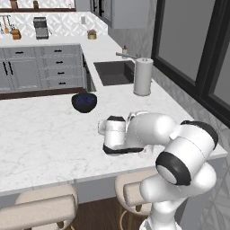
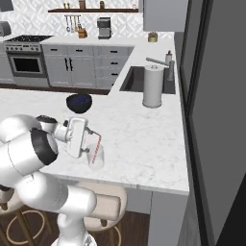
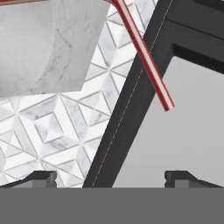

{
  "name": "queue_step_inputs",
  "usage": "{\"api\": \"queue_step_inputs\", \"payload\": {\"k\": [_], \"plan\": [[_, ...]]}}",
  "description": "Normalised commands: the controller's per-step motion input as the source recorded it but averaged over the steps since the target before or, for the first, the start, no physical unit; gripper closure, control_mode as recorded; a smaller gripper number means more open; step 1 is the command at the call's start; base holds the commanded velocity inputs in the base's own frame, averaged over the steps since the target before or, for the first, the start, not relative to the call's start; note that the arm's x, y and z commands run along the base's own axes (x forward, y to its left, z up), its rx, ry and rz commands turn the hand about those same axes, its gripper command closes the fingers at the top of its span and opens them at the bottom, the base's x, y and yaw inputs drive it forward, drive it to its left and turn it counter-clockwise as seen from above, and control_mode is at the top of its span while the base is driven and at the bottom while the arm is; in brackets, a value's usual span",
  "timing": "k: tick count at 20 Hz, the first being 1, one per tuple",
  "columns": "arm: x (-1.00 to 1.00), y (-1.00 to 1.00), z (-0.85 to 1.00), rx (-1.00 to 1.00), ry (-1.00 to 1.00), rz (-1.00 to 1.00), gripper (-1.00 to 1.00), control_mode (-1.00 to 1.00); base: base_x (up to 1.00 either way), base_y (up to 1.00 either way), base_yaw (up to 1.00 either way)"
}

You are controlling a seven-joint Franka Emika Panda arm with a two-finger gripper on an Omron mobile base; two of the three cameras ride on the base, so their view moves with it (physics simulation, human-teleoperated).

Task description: Take a straw from the drawer in front and place it inside the glass cup on the dining counter.

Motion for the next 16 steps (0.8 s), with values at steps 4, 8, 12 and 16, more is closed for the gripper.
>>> {"api": "queue_step_inputs", "payload": {"k": [4,8,12,16], "plan": [[-0.10,0.17,0.36,0.03,-0.08,0.03,-1.00,-1.00,0.00,0.00,0.00],[-0.01,0.17,0.53,0.01,-0.15,0.04,-1.00,-1.00,0.00,0.00,0.00],[-0.28,0.12,0.52,0.06,-0.15,0.03,-1.00,-1.00,0.00,0.00,0.00],[-0.72,0.00,0.49,0.23,-0.09,0.00,-1.00,-1.00,0.00,0.00,0.00]]}}
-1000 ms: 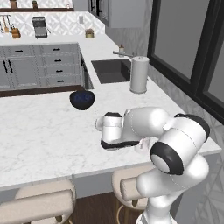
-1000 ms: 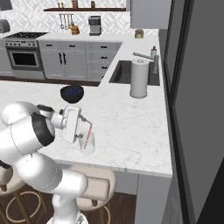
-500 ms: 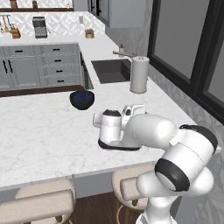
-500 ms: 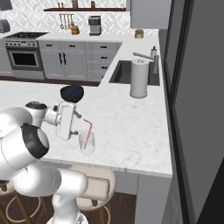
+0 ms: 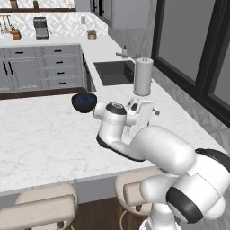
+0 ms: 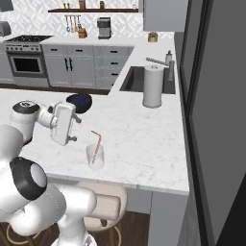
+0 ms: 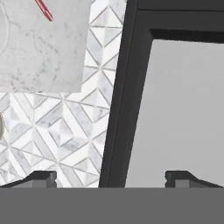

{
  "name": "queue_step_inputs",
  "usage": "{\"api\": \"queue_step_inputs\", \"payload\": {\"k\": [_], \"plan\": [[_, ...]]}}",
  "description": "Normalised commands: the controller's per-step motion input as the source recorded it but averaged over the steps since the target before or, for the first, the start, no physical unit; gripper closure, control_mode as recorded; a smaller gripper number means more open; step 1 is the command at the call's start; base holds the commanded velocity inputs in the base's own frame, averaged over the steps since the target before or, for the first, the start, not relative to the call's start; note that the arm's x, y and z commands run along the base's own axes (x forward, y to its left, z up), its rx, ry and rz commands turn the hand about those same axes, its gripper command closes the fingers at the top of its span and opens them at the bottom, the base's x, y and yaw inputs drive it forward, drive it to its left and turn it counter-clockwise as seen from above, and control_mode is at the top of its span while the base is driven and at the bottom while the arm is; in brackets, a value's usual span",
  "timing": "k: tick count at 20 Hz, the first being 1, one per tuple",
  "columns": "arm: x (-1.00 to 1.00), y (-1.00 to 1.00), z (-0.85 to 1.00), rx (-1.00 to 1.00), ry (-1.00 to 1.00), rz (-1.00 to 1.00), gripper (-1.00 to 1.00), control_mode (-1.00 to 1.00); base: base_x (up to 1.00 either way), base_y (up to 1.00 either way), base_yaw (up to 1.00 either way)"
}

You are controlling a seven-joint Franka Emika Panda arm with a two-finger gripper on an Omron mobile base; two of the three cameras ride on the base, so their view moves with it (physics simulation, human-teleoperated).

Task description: Take a straw from the drawer in front and place it inside the glass cup on the dining counter.

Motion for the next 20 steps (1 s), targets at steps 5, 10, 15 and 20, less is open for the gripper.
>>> {"api": "queue_step_inputs", "payload": {"k": [5,10,15,20], "plan": [[-0.86,-0.02,0.48,0.52,-0.07,0.03,-1.00,-1.00,0.00,0.00,0.00],[-0.77,-0.21,0.31,0.61,-0.08,0.05,-1.00,-1.00,0.00,0.00,0.00],[-0.35,-0.27,0.00,0.63,0.00,0.04,-1.00,-1.00,0.00,0.00,0.00],[-0.03,-0.02,0.00,0.53,0.00,0.02,-1.00,-1.00,0.00,0.00,0.00]]}}
